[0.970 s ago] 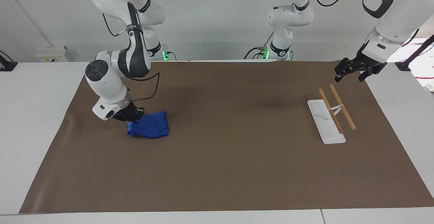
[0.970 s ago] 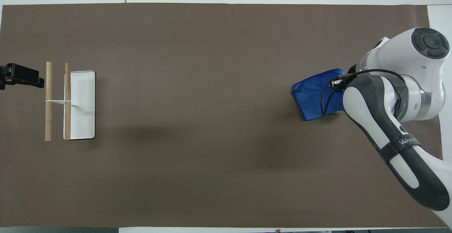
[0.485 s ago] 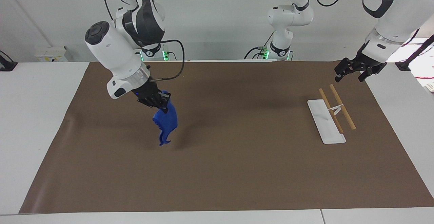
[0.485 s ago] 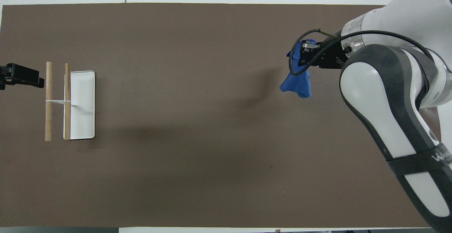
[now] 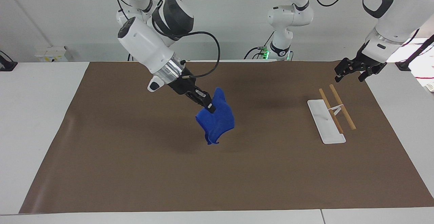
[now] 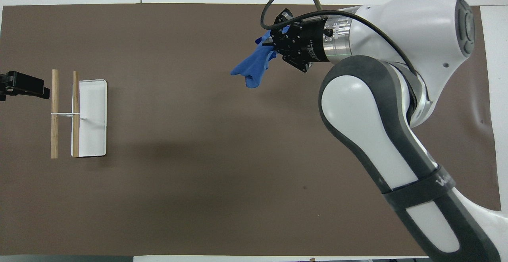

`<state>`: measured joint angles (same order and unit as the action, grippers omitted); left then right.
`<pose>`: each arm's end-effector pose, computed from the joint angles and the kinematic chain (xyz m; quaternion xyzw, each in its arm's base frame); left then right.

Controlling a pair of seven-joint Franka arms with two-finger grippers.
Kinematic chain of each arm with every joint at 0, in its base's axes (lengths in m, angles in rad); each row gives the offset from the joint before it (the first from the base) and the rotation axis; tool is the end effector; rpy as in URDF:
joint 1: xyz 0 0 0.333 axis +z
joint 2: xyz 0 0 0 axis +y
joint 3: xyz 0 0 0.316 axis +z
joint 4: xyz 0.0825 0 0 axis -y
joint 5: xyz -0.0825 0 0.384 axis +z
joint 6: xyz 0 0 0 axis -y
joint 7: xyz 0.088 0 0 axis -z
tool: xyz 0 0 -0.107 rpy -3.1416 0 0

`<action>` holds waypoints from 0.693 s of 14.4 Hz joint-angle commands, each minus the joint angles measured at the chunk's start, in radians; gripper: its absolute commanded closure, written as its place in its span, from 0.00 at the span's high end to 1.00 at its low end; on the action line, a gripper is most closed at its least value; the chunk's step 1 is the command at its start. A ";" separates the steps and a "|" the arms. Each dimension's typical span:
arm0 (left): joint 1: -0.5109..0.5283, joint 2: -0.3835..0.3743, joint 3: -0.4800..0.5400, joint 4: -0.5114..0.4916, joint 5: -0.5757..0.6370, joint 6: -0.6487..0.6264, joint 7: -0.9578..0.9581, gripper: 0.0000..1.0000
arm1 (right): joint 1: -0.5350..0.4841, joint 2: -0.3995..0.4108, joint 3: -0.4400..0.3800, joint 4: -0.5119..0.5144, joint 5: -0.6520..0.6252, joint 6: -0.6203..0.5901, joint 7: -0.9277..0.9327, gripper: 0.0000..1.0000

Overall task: Right arm passes towel to left arm to hang
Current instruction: 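Lift the towel with the right gripper toward the left gripper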

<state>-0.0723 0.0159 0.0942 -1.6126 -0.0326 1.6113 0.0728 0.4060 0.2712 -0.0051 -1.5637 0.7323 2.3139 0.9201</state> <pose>0.5617 0.0085 0.5995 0.9995 -0.0246 -0.0078 0.0159 0.6256 0.2796 0.5451 -0.8326 0.3997 0.0170 0.3831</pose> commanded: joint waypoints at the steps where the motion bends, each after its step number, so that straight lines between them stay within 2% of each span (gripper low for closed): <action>1: -0.006 -0.028 -0.001 -0.027 0.019 -0.008 -0.002 1.00 | 0.029 0.017 -0.001 0.027 0.137 0.063 0.100 0.00; 6: -0.021 -0.040 -0.002 -0.050 0.019 -0.001 -0.004 1.00 | 0.089 0.023 0.000 0.025 0.326 0.194 0.129 0.00; 8: -0.047 -0.047 -0.001 -0.075 0.019 0.035 -0.024 1.00 | 0.141 0.025 0.005 0.024 0.332 0.214 0.155 0.00; 10: -0.055 -0.051 -0.004 -0.104 0.013 0.070 -0.106 1.00 | 0.181 0.028 0.005 0.024 0.332 0.300 0.212 0.00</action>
<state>-0.1076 0.0078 0.0874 -1.6418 -0.0326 1.6265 0.0313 0.5516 0.2834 -0.0032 -1.5598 1.0445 2.5458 1.0822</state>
